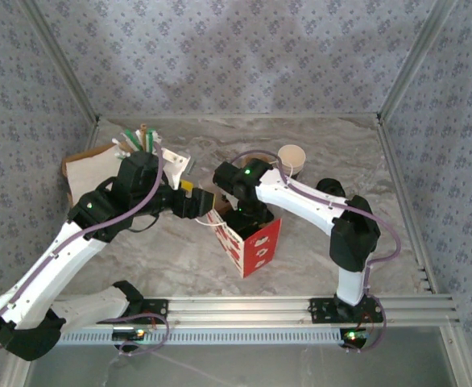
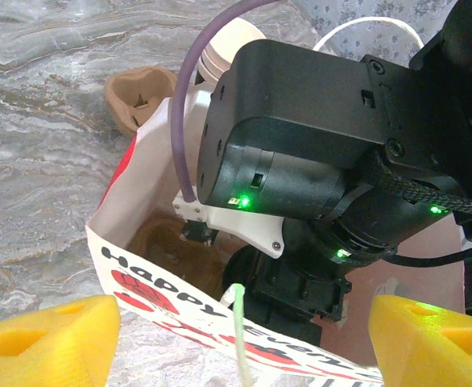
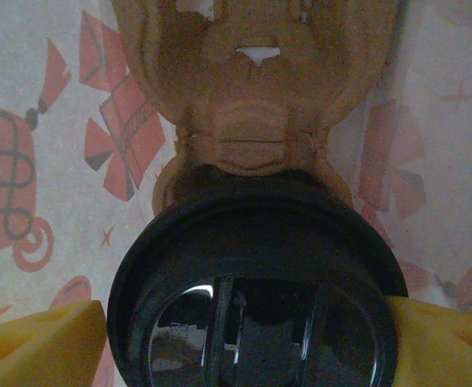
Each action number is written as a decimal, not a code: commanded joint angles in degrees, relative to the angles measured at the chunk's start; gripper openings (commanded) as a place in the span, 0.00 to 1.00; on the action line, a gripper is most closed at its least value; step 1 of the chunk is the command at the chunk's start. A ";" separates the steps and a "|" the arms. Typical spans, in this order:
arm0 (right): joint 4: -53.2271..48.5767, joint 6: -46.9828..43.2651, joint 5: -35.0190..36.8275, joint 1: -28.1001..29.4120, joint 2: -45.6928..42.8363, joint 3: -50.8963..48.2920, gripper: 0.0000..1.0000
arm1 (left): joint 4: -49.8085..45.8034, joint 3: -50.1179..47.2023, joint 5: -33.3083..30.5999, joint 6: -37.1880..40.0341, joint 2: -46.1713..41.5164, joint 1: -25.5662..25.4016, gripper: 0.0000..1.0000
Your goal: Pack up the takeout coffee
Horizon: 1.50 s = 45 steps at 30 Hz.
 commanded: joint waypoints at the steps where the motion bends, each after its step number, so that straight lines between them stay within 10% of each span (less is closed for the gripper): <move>1: -2.41 0.23 0.65 0.55 1.54 0.71 0.89 | 1.23 -0.26 -0.57 0.02 -0.93 -0.34 0.81; 45: -5.75 1.13 3.08 1.83 -0.86 4.43 0.94 | 1.93 -0.99 -0.73 -0.71 -1.31 -0.36 0.81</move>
